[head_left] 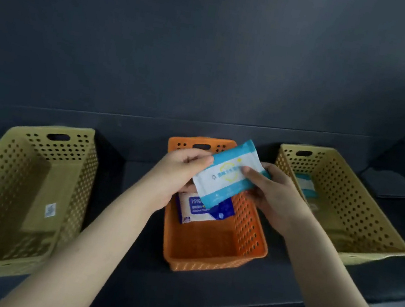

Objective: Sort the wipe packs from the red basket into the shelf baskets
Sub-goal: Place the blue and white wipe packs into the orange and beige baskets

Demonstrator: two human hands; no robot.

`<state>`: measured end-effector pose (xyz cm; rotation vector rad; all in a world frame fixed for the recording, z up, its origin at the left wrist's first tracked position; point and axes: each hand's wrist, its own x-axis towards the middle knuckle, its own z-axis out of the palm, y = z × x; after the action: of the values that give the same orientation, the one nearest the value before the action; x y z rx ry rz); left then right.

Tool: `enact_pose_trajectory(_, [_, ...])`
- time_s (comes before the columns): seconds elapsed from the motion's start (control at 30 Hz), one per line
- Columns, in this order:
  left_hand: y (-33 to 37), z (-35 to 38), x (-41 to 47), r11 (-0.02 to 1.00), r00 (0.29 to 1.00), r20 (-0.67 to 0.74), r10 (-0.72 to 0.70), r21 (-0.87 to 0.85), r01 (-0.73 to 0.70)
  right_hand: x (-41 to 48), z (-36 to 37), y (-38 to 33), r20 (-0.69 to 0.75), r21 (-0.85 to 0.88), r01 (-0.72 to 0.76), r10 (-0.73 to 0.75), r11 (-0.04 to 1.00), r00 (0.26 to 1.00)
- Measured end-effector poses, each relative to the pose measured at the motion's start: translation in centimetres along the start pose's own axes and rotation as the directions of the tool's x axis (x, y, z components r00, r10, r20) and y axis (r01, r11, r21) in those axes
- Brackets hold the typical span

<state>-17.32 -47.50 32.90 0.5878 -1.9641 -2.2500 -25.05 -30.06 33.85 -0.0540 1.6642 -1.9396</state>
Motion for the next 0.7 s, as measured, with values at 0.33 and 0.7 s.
enact_pose_trajectory(0.33, [-1.5, 13.1, 7.0, 0.806, 0.973, 0.185, 0.138, 0.550, -0.219, 2.6, -19.4, -4.2, -0.485, -0.230, 0.040, -0.150, 0.972, 0.862])
enact_pose_trajectory(0.7, [-4.0, 17.5, 11.7, 0.527, 0.924, 0.381, -0.025, 0.791, -0.311, 8.7, -22.3, -1.7, -0.420, -0.586, -0.397, 0.154, 0.706, 0.894])
